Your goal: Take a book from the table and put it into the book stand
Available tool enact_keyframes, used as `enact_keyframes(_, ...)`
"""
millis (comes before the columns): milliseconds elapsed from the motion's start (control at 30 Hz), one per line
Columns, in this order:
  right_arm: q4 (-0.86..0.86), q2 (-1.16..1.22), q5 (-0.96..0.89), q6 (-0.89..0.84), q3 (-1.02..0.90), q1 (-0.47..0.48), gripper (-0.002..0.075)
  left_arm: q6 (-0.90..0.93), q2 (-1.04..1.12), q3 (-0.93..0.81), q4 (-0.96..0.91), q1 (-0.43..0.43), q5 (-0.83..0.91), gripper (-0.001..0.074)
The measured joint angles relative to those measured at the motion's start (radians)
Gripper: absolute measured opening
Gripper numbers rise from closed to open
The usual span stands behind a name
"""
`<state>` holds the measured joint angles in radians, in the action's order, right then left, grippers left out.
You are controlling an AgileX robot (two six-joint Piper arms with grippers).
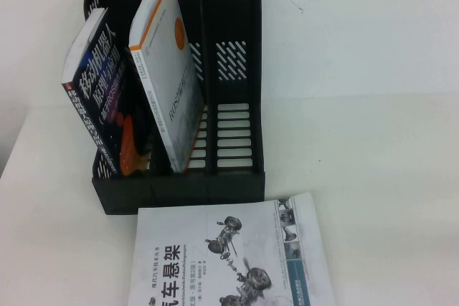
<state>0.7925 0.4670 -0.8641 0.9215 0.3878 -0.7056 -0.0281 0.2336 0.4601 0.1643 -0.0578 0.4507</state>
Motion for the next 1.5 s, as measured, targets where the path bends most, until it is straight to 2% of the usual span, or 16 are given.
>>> enact_keyframes(567,-0.002,0.0,-0.003,0.022,-0.007,0.0,-0.0001,0.0,-0.002,-0.002,0.012,0.0,0.059,-0.0001)
enact_keyframes(700,-0.002,0.0,-0.003,0.023,-0.007,0.0,-0.0001,0.0,-0.025,-0.043,0.013,0.0,0.02,-0.0001)
enact_keyframes(767,-0.002,0.0,-0.003,0.023,-0.007,0.0,-0.0001,-0.08,-0.05,-0.092,-0.04,0.004,-0.051,-0.0001)
enact_keyframes(867,-0.002,0.0,-0.003,0.023,-0.007,0.0,-0.0001,-0.272,-0.103,-0.211,-0.226,0.023,-0.284,-0.0001)
enact_keyframes(967,-0.002,0.0,-0.003,0.023,-0.007,0.0,-0.0001,-0.34,-0.161,-0.34,-0.255,0.033,-0.462,-0.0001)
enact_keyframes(1067,-0.002,0.0,-0.003,0.023,-0.007,0.0,-0.0001,-0.358,-0.226,-0.464,-0.249,0.033,-0.542,-0.0002)
enact_keyframes(1200,-0.002,0.0,-0.003,0.023,-0.007,0.0,-0.0001,-0.365,-0.242,-0.481,-0.171,0.033,-0.391,-0.0002)
enact_keyframes(1333,-0.002,0.0,-0.004,0.023,-0.007,0.0,-0.0001,-0.365,-0.244,-0.481,-0.154,0.033,-0.154,-0.0002)
enact_keyframes(1500,-0.002,0.0,-0.006,0.023,-0.007,0.0,-0.0001,-0.232,-0.244,-0.479,-0.164,0.033,-0.13,-0.0002)
